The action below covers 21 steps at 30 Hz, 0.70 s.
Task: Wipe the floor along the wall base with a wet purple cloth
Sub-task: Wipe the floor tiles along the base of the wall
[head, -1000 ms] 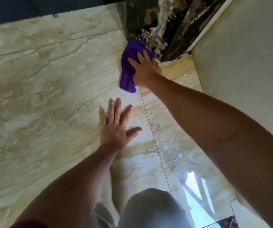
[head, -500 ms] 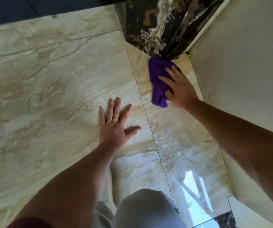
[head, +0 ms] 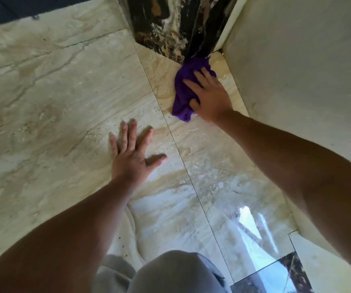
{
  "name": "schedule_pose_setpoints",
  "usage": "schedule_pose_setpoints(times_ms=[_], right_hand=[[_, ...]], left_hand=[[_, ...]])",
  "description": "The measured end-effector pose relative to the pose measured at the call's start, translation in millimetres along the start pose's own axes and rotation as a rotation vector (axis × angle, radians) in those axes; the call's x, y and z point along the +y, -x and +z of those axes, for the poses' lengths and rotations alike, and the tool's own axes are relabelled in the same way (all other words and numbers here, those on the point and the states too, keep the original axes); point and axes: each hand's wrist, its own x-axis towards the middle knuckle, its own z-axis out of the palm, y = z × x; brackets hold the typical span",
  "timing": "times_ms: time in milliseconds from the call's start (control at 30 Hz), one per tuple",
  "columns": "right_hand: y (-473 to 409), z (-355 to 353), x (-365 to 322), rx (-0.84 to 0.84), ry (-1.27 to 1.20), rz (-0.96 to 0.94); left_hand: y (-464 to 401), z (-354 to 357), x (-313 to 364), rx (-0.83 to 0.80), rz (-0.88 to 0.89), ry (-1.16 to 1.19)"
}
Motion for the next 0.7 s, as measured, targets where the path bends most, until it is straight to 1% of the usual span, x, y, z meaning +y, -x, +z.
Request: schedule_pose_setpoints(times_ms=[67,133,233,333,433,567,700], right_hand=[[5,-11,30,-0.028,0.059,0.035],[-5,-21,41,-0.061,0.142,0.124],[-28,-31,32,-0.081,0.099,0.211],[-18,-29,28,-0.074,0.046,0.225],[19,-20,23,-0.082,0.012,0.266],[94,-6,18,-0.094,-0.009,0.352],[153,1,16,-0.101,0.033,0.380]], left_hand=[[-2,-3,1,-0.060,-0.026,0.021],[-2,-7,2,-0.103,-0.050,0.016],[-5,-11,8,-0.162,-0.074,0.024],[-5,-14,7,-0.195,-0.090,0.022],[-3,-14,2,-0.192,-0.084,0.003],[-6,-16,6,-0.202,-0.091,-0.001],[-7,-18,17,-0.209,-0.141,0.038]])
